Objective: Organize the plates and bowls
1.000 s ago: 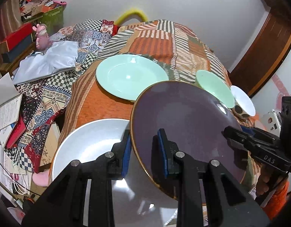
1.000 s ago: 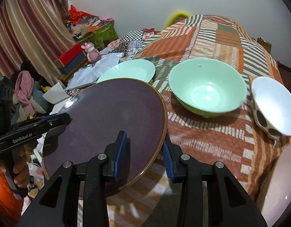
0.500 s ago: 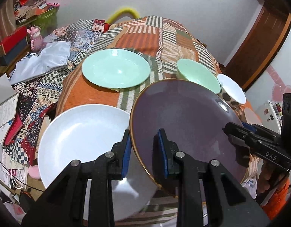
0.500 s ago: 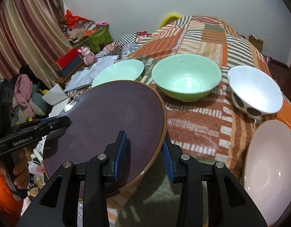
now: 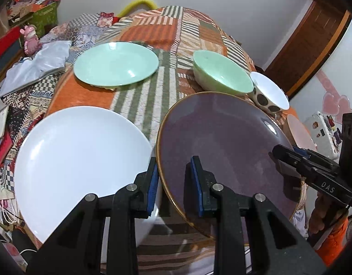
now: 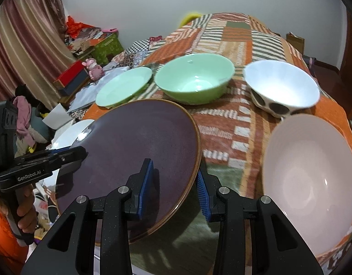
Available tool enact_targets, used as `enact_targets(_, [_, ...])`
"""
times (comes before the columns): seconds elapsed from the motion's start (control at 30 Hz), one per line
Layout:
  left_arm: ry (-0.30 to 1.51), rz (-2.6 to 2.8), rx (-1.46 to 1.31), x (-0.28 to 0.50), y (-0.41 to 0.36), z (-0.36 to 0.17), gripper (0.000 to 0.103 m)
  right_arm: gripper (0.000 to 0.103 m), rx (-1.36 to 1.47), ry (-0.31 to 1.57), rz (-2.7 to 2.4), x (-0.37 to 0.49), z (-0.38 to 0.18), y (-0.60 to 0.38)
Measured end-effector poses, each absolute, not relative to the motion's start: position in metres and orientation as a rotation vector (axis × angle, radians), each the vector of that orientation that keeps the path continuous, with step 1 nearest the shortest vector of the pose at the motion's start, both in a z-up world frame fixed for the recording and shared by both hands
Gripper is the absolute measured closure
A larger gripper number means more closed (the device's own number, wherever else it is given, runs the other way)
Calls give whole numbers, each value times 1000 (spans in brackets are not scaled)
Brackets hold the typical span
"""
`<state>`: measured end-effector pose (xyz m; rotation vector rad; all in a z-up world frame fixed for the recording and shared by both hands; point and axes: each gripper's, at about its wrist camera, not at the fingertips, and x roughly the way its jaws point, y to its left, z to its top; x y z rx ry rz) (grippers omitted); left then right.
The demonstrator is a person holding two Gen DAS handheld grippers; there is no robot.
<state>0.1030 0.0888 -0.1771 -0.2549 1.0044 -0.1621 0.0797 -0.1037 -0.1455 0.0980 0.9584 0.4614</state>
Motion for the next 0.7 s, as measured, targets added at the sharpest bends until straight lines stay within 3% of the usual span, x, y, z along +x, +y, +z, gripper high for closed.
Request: enact_targets(0.7, [1058, -179, -242, 126, 78, -200, 76, 70, 40, 967, 331, 69, -160, -103])
